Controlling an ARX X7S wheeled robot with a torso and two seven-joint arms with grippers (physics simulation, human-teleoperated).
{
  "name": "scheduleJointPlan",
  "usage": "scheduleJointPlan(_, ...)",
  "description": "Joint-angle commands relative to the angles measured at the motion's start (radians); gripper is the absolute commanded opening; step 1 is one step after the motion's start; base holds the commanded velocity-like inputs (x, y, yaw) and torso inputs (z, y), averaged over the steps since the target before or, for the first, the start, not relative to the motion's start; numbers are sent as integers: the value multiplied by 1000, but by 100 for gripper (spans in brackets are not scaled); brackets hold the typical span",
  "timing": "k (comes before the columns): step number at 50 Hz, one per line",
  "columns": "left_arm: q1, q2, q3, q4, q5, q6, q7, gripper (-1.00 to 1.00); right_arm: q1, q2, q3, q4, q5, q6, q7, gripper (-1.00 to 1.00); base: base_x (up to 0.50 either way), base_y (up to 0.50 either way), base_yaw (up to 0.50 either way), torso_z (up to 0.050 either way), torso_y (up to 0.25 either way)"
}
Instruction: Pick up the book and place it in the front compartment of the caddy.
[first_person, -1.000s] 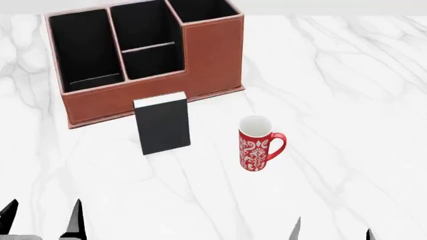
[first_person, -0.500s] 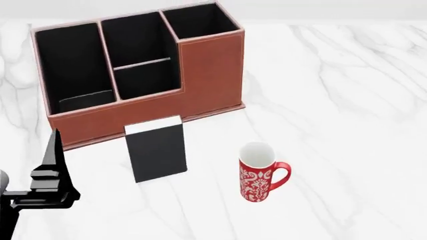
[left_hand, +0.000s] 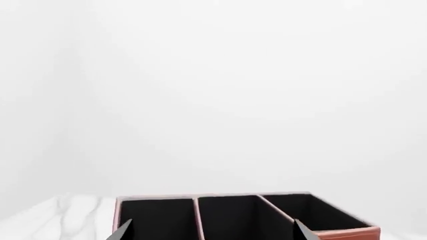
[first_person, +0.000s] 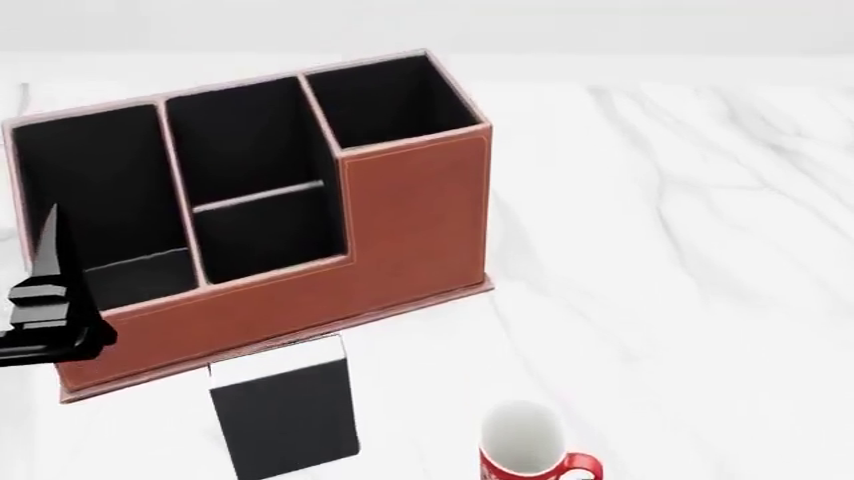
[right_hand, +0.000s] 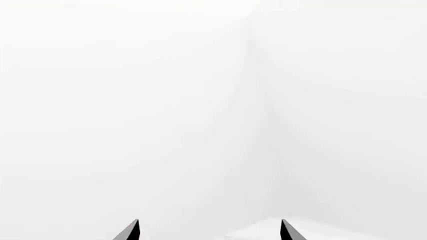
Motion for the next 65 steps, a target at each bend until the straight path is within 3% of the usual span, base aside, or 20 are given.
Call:
scheduleJointPlan(1, 3, -15, -3, 4, -26, 6, -2, 100, -23, 1, 18, -8, 6, -35, 9, 100, 500, 0, 0, 0, 0)
scheduleJointPlan(34, 19, -48, 24, 28, -67, 10, -27, 100, -69, 37, 43, -24, 40, -70, 62, 100, 500, 0, 0, 0, 1)
scheduleJointPlan(45, 16, -58, 24, 29, -75, 13, -36, 100, -76, 76, 17, -40, -22, -18, 119, 100, 18, 172, 0, 0, 1)
scheduleJointPlan(56, 15, -63, 22, 29, -78, 15, -45, 100, -83, 81, 14, -33, -8, -45, 133, 100, 0, 500, 0, 0, 0)
scheduleJointPlan(65, 22, -67, 31, 23, -63, 47, -46, 100, -89, 79, 20, -22, 13, -78, 136, 100, 0, 0, 0, 0, 0)
